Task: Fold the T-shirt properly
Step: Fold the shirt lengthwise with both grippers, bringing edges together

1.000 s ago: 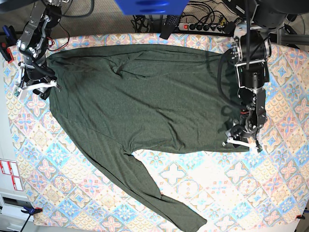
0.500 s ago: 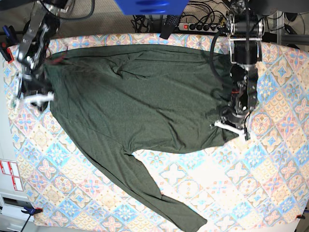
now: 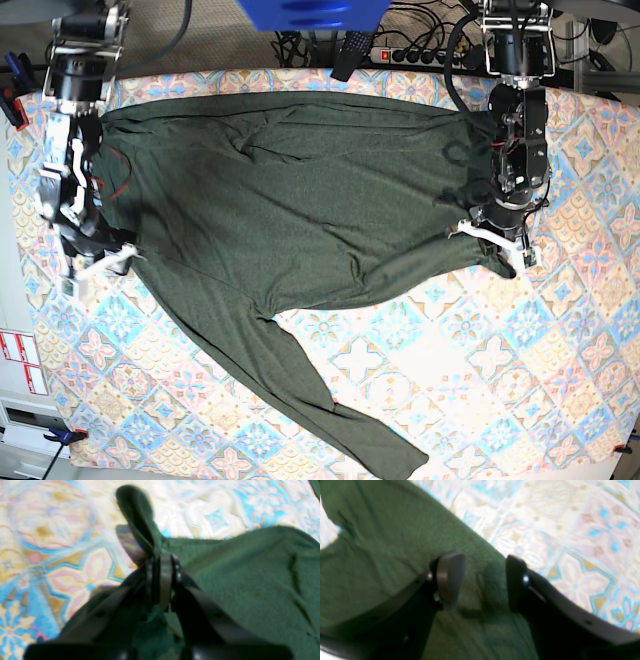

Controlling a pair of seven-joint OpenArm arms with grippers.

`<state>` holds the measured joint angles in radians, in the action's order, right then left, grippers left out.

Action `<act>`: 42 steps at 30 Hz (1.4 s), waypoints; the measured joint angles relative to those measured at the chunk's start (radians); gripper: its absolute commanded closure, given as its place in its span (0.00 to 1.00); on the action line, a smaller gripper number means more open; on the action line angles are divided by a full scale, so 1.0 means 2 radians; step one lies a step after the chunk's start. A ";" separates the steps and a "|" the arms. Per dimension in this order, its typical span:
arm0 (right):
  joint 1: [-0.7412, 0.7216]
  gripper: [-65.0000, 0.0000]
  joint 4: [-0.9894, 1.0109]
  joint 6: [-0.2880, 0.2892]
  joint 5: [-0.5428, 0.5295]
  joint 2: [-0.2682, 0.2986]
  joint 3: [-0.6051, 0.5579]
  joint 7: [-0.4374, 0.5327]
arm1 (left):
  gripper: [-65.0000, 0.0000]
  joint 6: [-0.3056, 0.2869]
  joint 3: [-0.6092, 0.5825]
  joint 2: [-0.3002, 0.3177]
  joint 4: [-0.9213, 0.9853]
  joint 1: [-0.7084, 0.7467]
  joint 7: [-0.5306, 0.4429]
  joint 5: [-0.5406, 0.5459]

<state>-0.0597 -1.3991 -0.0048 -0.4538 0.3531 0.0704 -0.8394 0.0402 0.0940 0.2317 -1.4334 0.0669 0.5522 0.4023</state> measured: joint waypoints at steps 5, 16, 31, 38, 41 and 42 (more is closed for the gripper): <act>-0.057 0.53 0.083 0.003 -0.002 0.008 -0.062 0.009 | 1.00 -0.005 -0.002 -0.002 -0.044 0.026 -0.001 0.004; -0.138 0.53 0.247 0.002 -0.002 0.027 -0.187 0.109 | 1.00 -0.002 -0.001 0.005 -0.068 0.051 0.000 0.003; -0.178 0.62 0.331 0.074 0.000 0.031 -0.271 0.171 | 1.00 -0.002 0.013 0.005 -0.074 0.061 0.001 0.006; -0.177 1.00 0.333 0.146 0.000 0.030 -0.270 0.175 | 1.00 -0.002 0.013 0.005 -0.074 0.061 0.001 0.006; -0.176 1.00 0.332 0.146 0.000 0.030 -0.268 0.175 | 1.00 -0.002 0.013 0.005 -0.074 0.061 0.001 0.004; -0.176 1.00 0.331 0.146 0.000 0.030 -0.266 0.175 | 1.00 -0.002 0.013 0.005 -0.074 0.061 0.001 0.004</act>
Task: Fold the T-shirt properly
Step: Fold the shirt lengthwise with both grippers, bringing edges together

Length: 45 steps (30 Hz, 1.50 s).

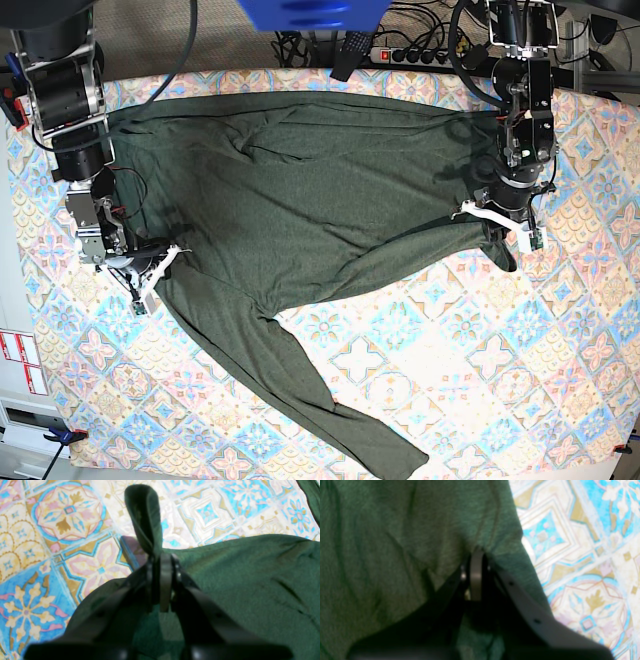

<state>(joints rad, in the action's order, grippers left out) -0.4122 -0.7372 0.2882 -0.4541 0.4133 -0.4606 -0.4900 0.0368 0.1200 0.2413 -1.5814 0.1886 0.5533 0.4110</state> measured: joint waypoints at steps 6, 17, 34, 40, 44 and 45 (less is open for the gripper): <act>0.060 1.00 -0.079 0.004 0.000 0.010 0.097 -0.013 | 1.00 -0.002 0.000 0.013 -0.029 0.009 0.000 0.000; 0.144 1.00 -0.233 0.007 0.000 0.010 0.183 -0.076 | 1.00 0.000 -0.001 0.026 -0.050 0.014 0.002 -0.002; 0.341 1.00 -0.456 0.007 0.001 0.010 0.320 -0.132 | 1.00 -0.005 0.023 0.058 -0.099 0.066 0.004 0.002; 0.378 1.00 -0.486 0.007 0.000 0.010 0.336 -0.131 | 1.00 -0.004 0.052 0.071 -0.117 0.090 0.002 0.000; 0.391 1.00 -0.486 0.007 0.000 0.010 0.336 -0.132 | 1.00 -0.004 0.053 0.077 -0.117 0.107 0.002 0.000; 0.393 1.00 -0.486 0.007 0.000 0.010 0.335 -0.132 | 1.00 -0.004 0.053 0.077 -0.117 0.114 0.002 0.000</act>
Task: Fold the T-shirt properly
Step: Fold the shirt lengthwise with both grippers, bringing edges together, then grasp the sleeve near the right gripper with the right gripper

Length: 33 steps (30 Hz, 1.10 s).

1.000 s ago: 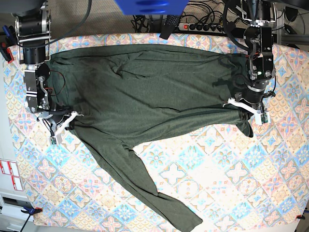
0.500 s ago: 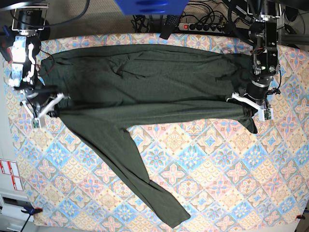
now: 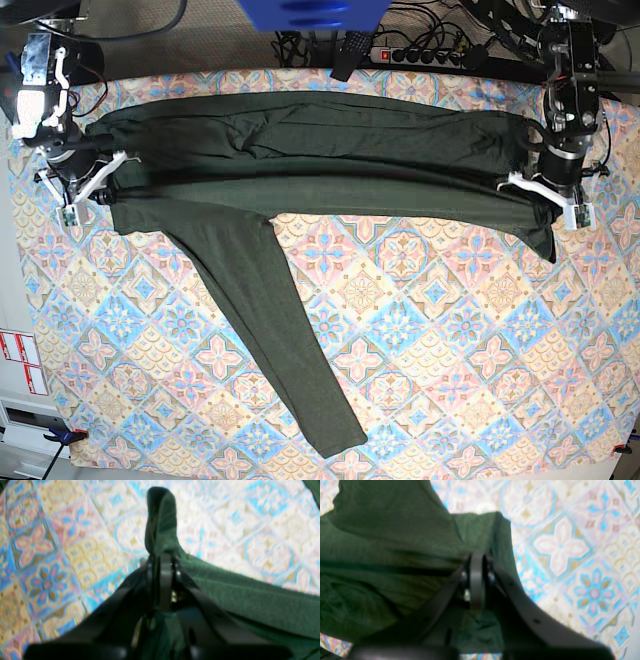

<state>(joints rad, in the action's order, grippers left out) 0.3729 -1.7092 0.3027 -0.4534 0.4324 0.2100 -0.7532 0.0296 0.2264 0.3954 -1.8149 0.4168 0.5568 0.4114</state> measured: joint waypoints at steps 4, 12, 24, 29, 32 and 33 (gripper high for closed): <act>0.006 1.00 0.001 0.000 0.000 -0.001 -0.002 0.000 | 1.00 -0.001 -0.004 -0.002 0.007 0.011 0.000 0.000; 0.028 1.00 0.003 0.000 0.000 -0.001 -0.002 0.002 | 1.00 0.000 -0.042 -0.003 0.052 0.007 0.000 -0.002; 0.035 0.77 -0.022 0.000 0.001 0.000 0.001 0.001 | 0.37 0.001 -0.048 -0.004 0.057 0.006 -0.001 -0.001; 0.032 0.73 -0.036 0.000 0.000 0.000 0.001 0.002 | 0.20 0.010 0.023 -0.026 0.052 0.006 -0.002 0.001; 0.026 0.73 -0.035 0.000 0.000 -0.002 -0.004 0.000 | 0.19 0.006 0.047 -0.051 0.027 0.006 -0.002 0.002; 0.016 0.72 -0.035 0.000 0.002 -0.002 -0.013 -0.007 | 0.19 0.005 0.051 -0.061 0.016 0.005 0.000 0.003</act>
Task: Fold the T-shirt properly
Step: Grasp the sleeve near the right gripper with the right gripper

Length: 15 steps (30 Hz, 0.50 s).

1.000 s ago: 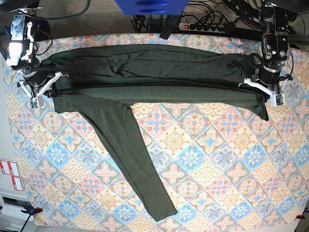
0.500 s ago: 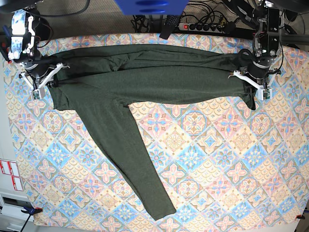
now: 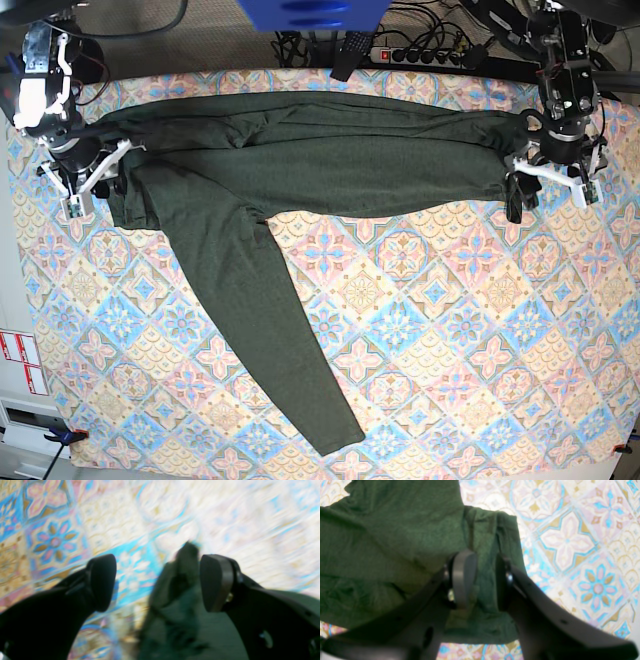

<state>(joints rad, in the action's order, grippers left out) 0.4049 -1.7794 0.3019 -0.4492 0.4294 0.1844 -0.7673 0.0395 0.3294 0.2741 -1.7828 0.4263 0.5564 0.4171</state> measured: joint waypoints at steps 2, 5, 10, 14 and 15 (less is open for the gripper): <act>-0.037 0.72 0.004 -0.003 0.002 0.000 -0.031 -0.001 | 0.19 -0.005 0.004 -0.016 -0.024 -0.001 -0.002 0.002; -0.101 0.72 0.006 0.001 -0.003 0.000 -0.088 0.009 | 0.19 -0.005 0.004 -0.028 -0.040 -0.002 -0.002 0.001; -0.206 0.72 0.087 0.001 0.001 -0.006 -0.167 -0.047 | 0.19 0.001 0.005 -0.042 -0.040 0.000 -0.003 0.000; -0.287 0.69 0.173 -0.001 -0.003 0.002 -0.195 -0.027 | 0.19 -0.006 0.000 -0.055 -0.040 0.004 0.004 0.002; -0.299 0.67 0.196 -0.003 -0.002 0.002 -0.202 -0.026 | 0.19 -0.003 0.001 -0.055 -0.040 0.003 0.002 0.001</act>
<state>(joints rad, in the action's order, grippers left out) -0.1925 -1.3880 0.2958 -0.4526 0.4328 -0.2203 -0.8188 0.0326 0.3309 0.1638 -1.8637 0.4316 0.5613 0.4187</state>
